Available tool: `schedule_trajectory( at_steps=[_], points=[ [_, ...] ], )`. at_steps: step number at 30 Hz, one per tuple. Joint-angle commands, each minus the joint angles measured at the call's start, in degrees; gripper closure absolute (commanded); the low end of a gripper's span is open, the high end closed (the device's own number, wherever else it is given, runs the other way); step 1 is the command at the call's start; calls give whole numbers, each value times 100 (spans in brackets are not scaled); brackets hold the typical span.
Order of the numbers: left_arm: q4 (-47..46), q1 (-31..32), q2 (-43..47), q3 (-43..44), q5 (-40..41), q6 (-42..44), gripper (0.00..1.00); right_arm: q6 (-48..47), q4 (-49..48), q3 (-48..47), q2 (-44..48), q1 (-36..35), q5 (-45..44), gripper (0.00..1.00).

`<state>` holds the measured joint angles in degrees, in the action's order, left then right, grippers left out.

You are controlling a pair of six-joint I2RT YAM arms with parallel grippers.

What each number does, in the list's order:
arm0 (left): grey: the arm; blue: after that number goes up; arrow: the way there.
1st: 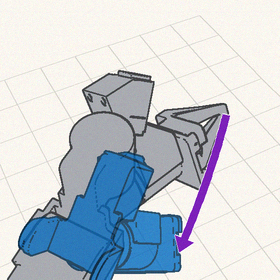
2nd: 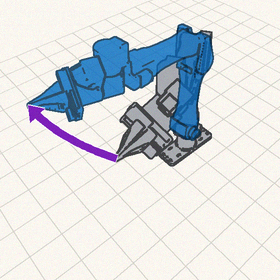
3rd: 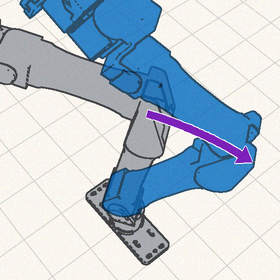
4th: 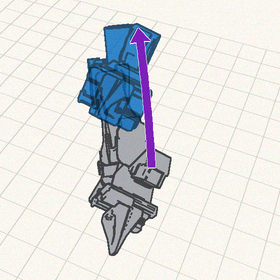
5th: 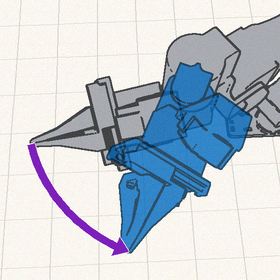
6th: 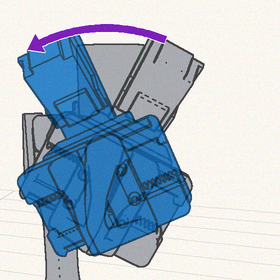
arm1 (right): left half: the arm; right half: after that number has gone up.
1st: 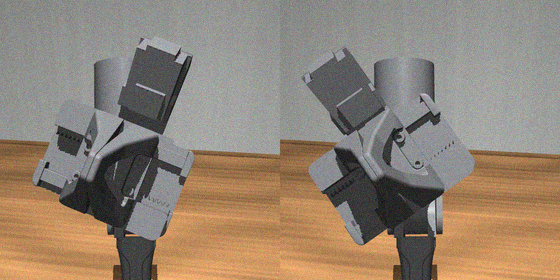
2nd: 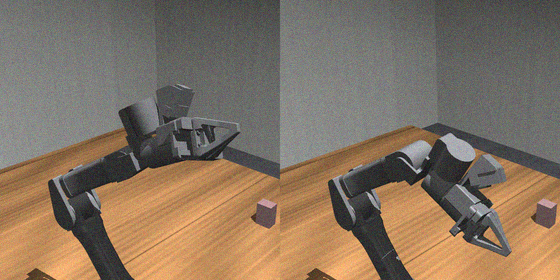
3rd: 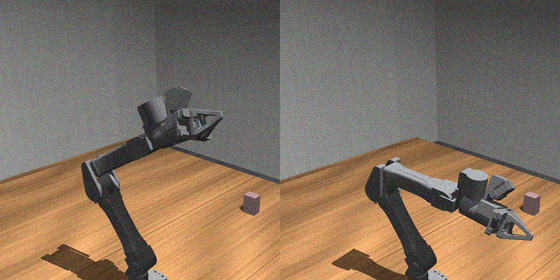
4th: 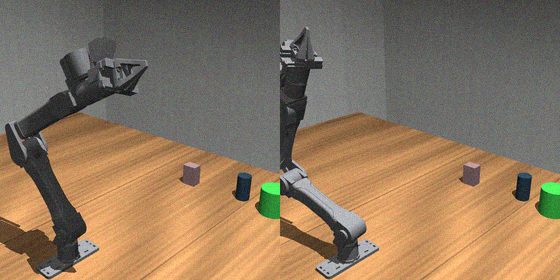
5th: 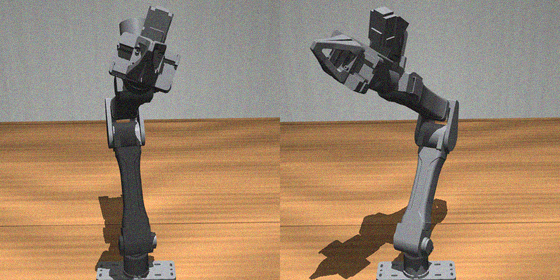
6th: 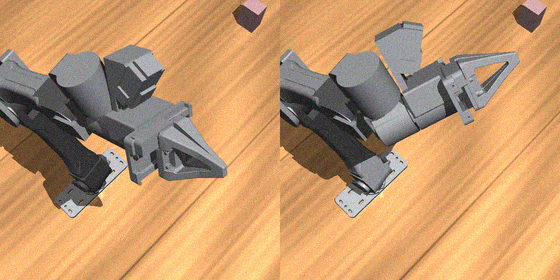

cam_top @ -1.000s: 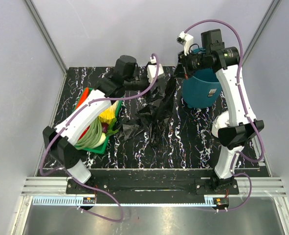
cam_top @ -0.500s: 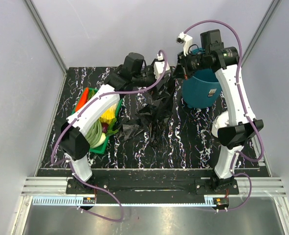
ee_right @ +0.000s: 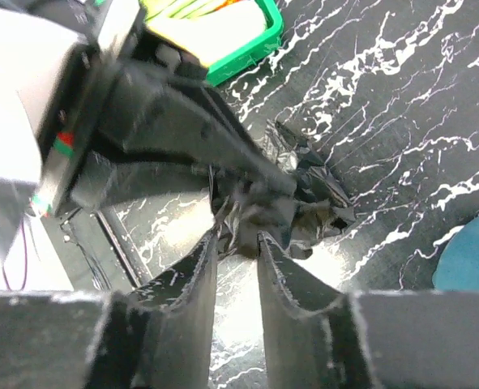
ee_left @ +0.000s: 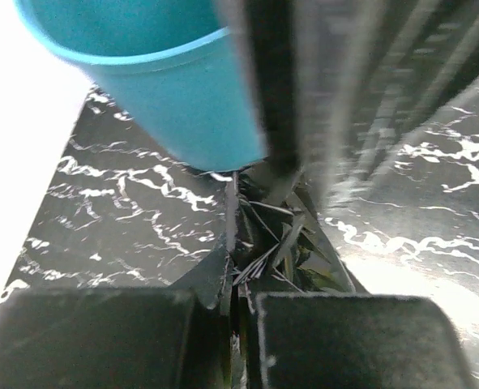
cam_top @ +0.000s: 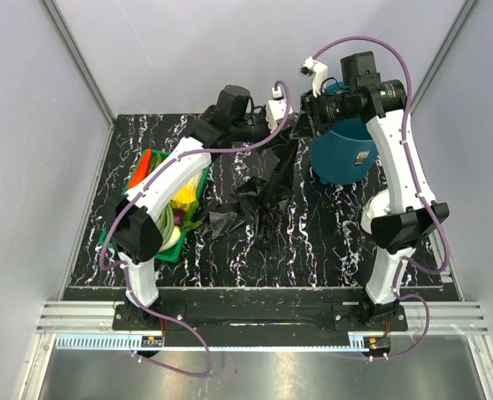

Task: Put the trash bags into the trash bin

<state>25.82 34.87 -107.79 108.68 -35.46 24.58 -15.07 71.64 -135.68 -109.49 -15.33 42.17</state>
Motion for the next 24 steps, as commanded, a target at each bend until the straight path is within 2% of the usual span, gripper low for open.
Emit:
schedule_trajectory(
  at_steps=[1,4,10,14,18,24],
  points=[
    [-139,-279,170,460,644,-32,100,-48,-27,225,314,30,-227,60],
    [36,-306,258,566,1241,65,100,-58,-71,602,533,30,-122,47],
    [168,-297,320,636,1876,-93,100,-137,-553,1753,1052,22,238,36],
    [204,-297,302,654,1999,-383,100,494,-2166,3569,1438,-57,888,35],
    [248,-297,285,706,2148,-708,100,1049,-4101,5381,1869,-495,592,34],
    [344,-297,162,926,2456,-928,100,1471,-5071,6053,1423,-1103,-429,30]
  ],
)
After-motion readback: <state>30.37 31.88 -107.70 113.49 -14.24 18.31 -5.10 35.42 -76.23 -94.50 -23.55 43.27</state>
